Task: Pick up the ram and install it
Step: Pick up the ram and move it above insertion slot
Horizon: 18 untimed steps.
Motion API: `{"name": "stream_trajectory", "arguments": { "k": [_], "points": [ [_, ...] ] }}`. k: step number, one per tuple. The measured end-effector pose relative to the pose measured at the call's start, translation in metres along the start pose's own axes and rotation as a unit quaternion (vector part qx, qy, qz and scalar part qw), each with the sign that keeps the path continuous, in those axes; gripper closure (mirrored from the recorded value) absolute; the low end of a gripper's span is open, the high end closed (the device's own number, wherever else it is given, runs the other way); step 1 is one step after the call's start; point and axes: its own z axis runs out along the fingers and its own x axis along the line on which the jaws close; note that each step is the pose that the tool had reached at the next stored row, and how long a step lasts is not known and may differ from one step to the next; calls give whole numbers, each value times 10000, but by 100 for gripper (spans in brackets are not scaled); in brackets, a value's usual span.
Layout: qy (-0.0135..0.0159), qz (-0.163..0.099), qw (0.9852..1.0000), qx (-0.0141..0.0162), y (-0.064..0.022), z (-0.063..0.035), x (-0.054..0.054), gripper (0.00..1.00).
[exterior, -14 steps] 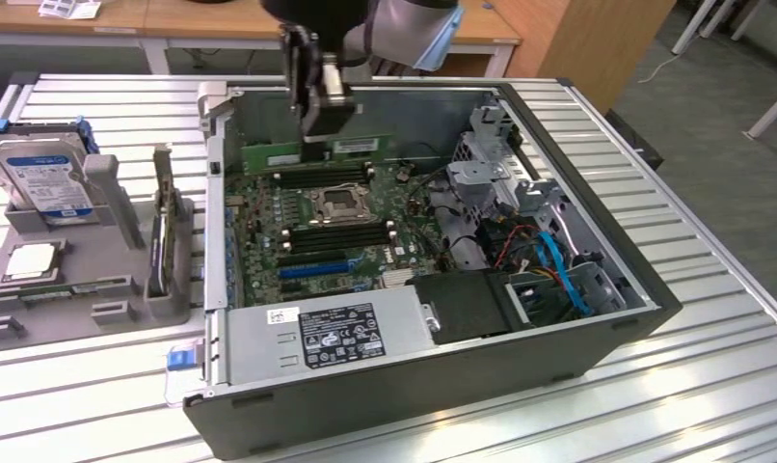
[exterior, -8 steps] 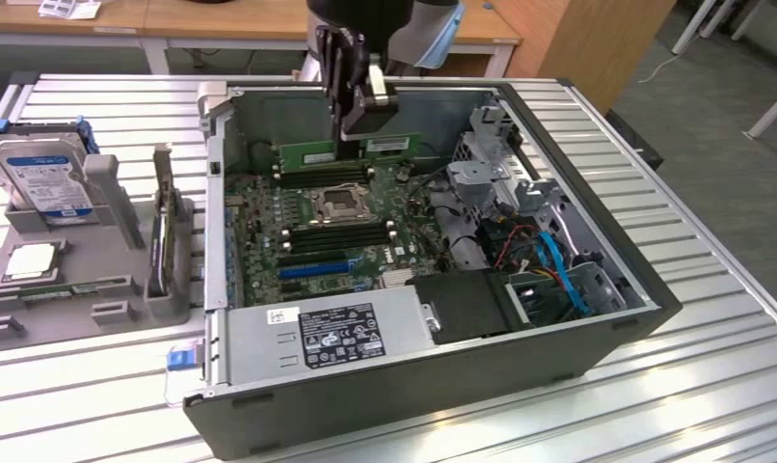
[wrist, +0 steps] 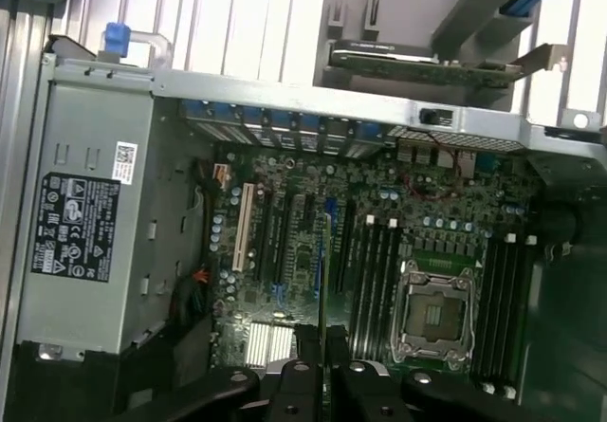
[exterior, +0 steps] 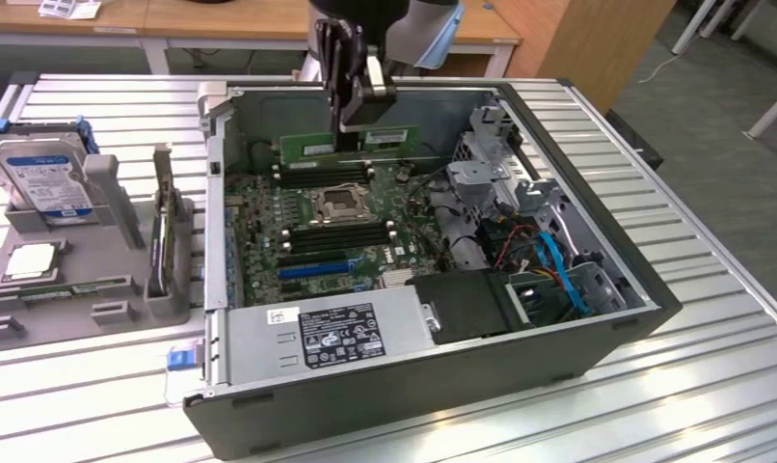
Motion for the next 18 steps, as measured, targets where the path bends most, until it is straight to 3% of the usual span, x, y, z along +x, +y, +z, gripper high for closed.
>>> {"name": "stream_trajectory", "arguments": {
  "k": [12, 18],
  "points": [
    [-1, 0, 10000, 0, -61, -10, -419, 86],
    [-1, 61, 10000, -2, -72, -12, -458, 86]
  ]
}}
